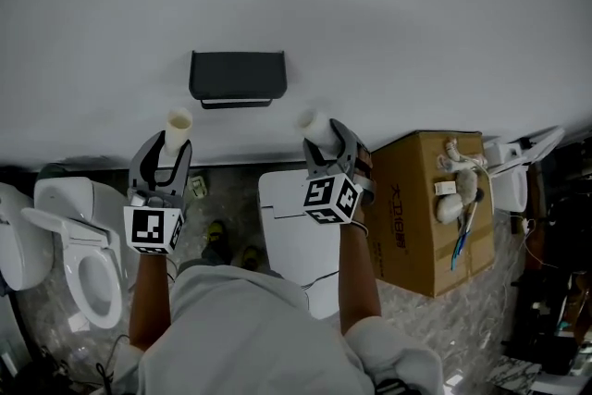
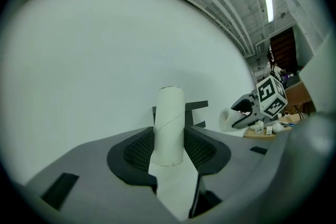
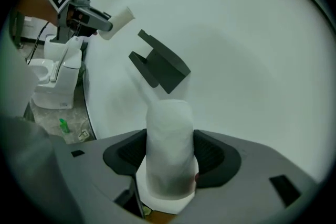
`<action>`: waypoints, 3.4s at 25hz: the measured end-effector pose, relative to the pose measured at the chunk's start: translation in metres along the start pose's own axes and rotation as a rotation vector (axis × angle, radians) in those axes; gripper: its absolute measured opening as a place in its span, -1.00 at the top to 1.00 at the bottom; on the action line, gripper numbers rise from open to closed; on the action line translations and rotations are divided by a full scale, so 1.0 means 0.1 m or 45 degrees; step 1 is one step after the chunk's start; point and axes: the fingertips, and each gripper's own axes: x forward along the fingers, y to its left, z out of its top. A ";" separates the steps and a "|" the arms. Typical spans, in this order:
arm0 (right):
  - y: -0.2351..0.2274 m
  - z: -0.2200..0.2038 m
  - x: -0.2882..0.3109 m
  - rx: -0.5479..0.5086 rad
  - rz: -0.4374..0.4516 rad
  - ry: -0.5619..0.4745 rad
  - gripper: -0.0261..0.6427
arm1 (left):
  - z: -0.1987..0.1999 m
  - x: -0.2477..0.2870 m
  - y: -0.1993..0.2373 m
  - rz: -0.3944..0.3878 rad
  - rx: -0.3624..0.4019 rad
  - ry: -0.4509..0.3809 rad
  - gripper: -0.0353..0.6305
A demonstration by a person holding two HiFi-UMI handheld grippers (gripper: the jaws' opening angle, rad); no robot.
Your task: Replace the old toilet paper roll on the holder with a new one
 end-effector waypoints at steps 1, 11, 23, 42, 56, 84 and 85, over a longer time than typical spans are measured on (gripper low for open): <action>0.02 0.05 0.05 -0.029 0.007 -0.001 0.09 | -0.01 -0.03 0.06 0.015 -0.002 0.004 0.29; 0.27 0.48 0.46 -0.455 -0.013 0.041 0.09 | -0.13 -0.28 0.48 0.086 0.058 0.067 0.29; 0.66 1.04 0.48 -0.616 -0.044 -0.044 0.09 | -0.24 -0.57 0.83 0.128 0.055 0.045 0.29; 1.02 1.54 0.48 -0.794 -0.040 -0.174 0.14 | -0.23 -0.75 1.04 0.205 0.020 0.018 0.29; 1.16 1.79 0.50 -0.719 -0.020 -0.255 0.10 | -0.23 -0.82 1.22 0.256 -0.007 0.035 0.29; 1.04 1.47 -0.07 -0.217 0.025 -0.257 0.05 | -0.04 -0.37 0.81 0.055 -0.002 -0.011 0.29; 0.99 1.45 -0.10 -0.154 0.021 -0.264 0.06 | -0.03 -0.35 0.78 0.048 -0.006 -0.021 0.29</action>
